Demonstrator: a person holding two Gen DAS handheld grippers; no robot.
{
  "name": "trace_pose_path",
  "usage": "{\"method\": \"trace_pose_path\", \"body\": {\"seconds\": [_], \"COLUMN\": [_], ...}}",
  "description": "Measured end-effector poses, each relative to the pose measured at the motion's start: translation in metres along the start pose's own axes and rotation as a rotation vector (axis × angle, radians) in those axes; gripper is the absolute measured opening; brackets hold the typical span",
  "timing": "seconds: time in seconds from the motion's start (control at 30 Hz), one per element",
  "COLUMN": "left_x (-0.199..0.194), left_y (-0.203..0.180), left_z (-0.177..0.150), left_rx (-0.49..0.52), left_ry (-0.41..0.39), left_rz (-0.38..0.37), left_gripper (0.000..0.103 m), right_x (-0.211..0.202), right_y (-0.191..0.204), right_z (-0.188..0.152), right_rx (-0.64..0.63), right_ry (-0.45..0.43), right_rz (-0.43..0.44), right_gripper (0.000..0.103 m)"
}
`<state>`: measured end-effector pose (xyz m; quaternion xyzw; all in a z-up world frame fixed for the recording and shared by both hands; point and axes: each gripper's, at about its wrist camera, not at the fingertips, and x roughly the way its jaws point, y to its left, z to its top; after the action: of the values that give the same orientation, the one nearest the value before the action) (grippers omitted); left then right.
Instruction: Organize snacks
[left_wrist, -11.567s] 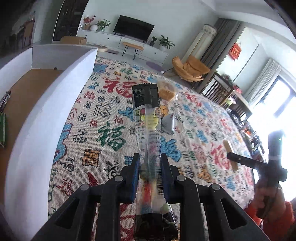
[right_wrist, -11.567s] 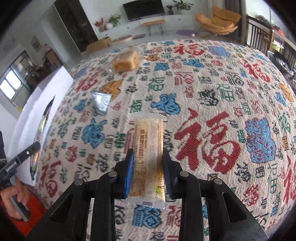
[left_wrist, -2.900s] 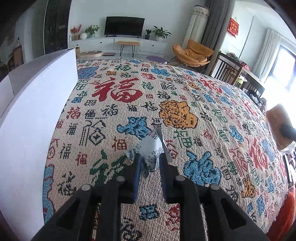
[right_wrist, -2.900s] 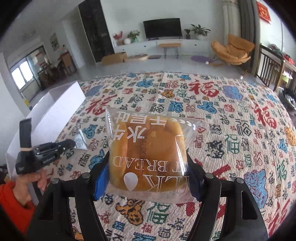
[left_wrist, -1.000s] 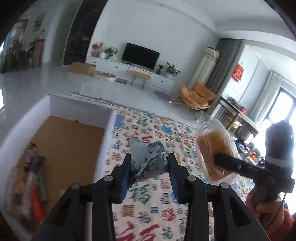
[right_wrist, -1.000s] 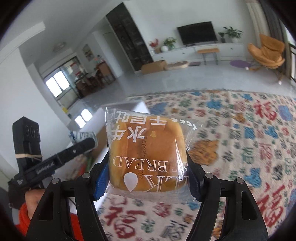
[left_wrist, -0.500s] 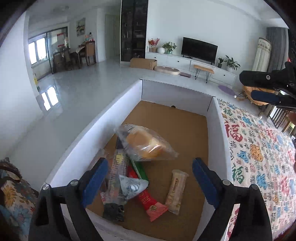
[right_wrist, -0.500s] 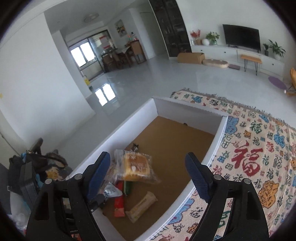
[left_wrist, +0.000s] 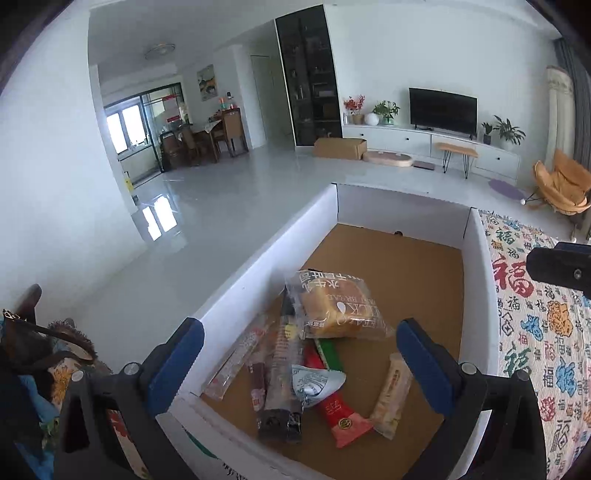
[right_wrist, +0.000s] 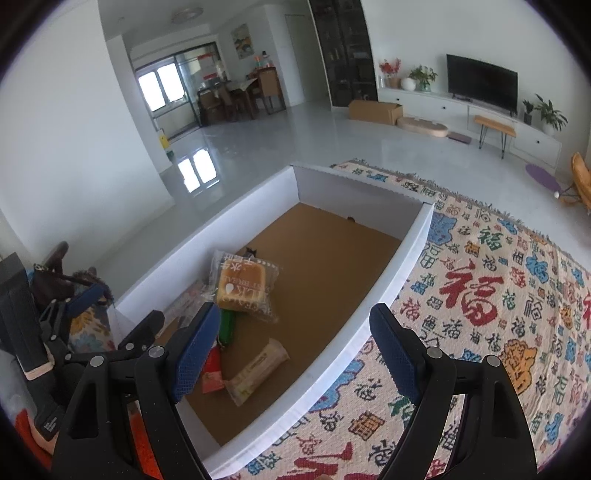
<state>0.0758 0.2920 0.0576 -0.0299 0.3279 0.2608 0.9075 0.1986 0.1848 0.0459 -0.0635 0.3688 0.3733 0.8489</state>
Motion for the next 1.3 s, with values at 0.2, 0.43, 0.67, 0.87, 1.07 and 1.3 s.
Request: {"method": "trace_pose_path", "body": {"seconds": [0.2,0.43,0.67,0.87,1.07,1.3], "left_x": [0.001,0.002,0.002,-0.007,-0.013,-0.013], "left_y": [0.006,0.018,0.027,0.032,0.032,0.038], "left_z": [-0.002,0.0,-0.002,0.001,0.002,0.001], "left_rx": [0.015,-0.009,-0.029,-0.037,-0.017,-0.032], "left_ry": [0.004,0.041,0.062,0.066,0.046,0.052], "left_rz": [-0.008,-0.018,-0.02,-0.042,0.0,0.013], "left_gripper": [0.103,0.103,0.103,0.103,0.103,0.103], "right_x": [0.004,0.013,0.016,0.017,0.02,0.022], "right_y": [0.014,0.028,0.037,0.044,0.048,0.057], "right_z": [-0.007,-0.015,-0.018,-0.014,-0.015,-0.016], "right_rx": [-0.038,-0.09,-0.103,-0.115,-0.135,-0.181], "right_ry": [0.024,0.057,0.069,0.067,0.06,0.054], "right_rz": [-0.005,-0.019,-0.02,-0.029,-0.057,-0.092], "right_gripper": [0.086,0.086,0.086,0.086,0.086,0.086]}}
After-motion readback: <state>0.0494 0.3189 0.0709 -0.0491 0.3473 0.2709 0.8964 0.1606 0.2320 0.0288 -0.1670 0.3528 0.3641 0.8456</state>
